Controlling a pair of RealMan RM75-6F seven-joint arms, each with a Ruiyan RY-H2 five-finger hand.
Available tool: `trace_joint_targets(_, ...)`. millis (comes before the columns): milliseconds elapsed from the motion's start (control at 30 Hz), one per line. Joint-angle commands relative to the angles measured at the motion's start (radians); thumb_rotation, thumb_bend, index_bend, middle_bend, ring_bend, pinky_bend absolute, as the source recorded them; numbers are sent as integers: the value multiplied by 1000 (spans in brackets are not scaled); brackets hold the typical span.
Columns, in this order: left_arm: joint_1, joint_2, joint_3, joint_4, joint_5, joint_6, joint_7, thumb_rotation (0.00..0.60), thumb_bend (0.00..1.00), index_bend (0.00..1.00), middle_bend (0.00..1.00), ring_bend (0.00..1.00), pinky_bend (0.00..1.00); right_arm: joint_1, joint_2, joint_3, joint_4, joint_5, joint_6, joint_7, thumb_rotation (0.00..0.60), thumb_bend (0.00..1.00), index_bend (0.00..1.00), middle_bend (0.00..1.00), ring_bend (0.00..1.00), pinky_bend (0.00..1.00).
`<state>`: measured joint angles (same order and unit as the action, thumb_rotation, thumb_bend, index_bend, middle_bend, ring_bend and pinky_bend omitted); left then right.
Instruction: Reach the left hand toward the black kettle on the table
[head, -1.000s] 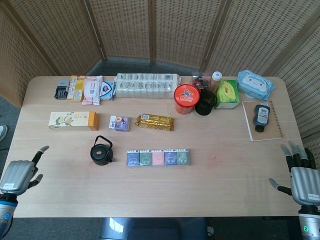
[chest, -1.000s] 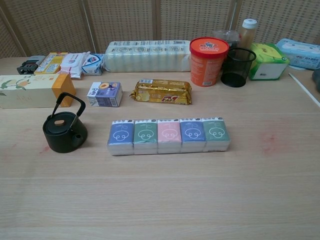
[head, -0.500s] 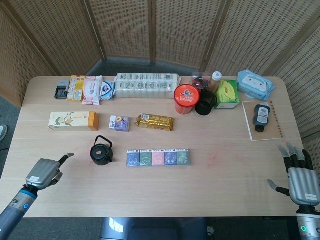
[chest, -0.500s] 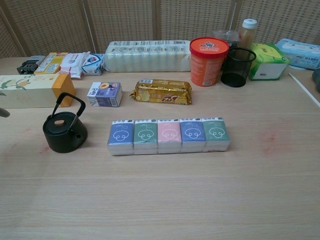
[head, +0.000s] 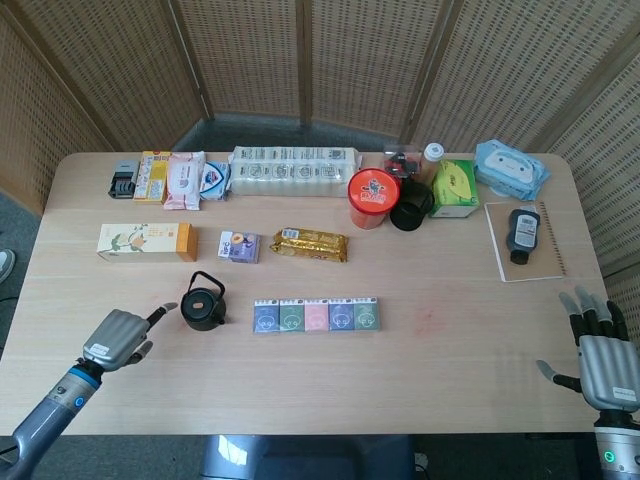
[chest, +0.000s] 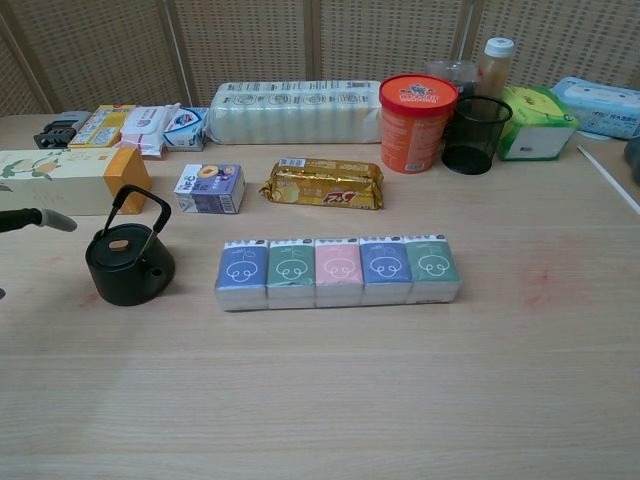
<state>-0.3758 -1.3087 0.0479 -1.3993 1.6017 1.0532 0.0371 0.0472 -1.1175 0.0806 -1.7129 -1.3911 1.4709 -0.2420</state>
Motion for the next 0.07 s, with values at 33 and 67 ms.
trace_joint_targets(33, -11, -10, -4, 7, -6, -9, 9, 600, 406, 92, 1000, 1000, 1000, 0, 1, -1, -1, 2, -2, -1, 505, 0, 0, 0, 0, 0)
trace_joint_targets(67, -13, -15, -6, 9, -9, -11, 17, 600, 407, 92, 1000, 1000, 1000, 0, 1, -1, -1, 3, -2, -1, 505, 0, 0, 0, 0, 0)
